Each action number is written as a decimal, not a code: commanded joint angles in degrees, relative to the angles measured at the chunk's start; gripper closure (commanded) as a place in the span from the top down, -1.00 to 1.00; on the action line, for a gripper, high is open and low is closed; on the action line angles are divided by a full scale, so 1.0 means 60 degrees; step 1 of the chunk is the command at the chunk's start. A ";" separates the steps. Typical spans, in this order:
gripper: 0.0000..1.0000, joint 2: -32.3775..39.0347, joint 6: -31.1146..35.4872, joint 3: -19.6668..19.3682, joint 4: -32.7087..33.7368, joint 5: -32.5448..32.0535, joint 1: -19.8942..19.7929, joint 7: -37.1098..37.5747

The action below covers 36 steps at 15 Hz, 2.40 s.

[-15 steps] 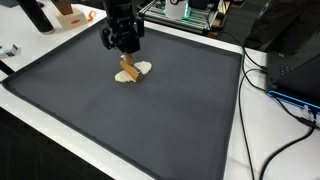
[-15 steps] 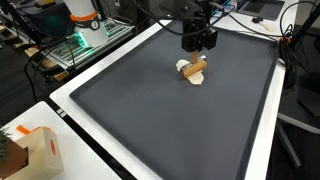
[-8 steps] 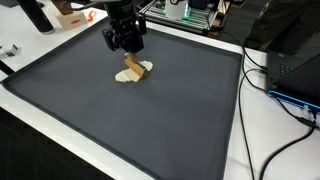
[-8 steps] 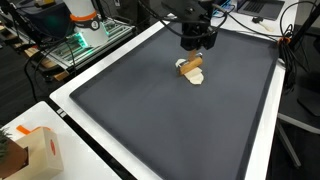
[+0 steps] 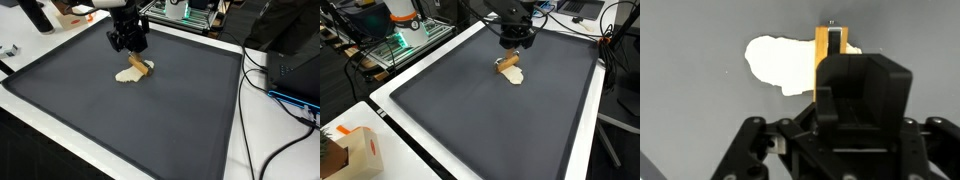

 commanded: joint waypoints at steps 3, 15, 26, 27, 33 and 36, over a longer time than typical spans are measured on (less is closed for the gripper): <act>-0.62 0.0406 -0.0378 -0.0034 -0.0024 0.0072 0.0107 0.0009; -0.62 -0.0263 -0.1302 -0.0130 0.0017 0.0274 -0.0002 0.0203; -0.62 -0.1291 -0.1493 -0.0304 -0.0017 0.0515 0.0015 0.1522; -0.62 -0.1426 -0.1569 -0.0309 0.0013 0.0643 0.0005 0.1706; -0.62 -0.2100 -0.1971 -0.0507 0.0266 0.1451 0.0054 0.3489; -0.62 -0.2298 -0.2134 -0.0603 0.0473 0.1519 0.0114 0.4884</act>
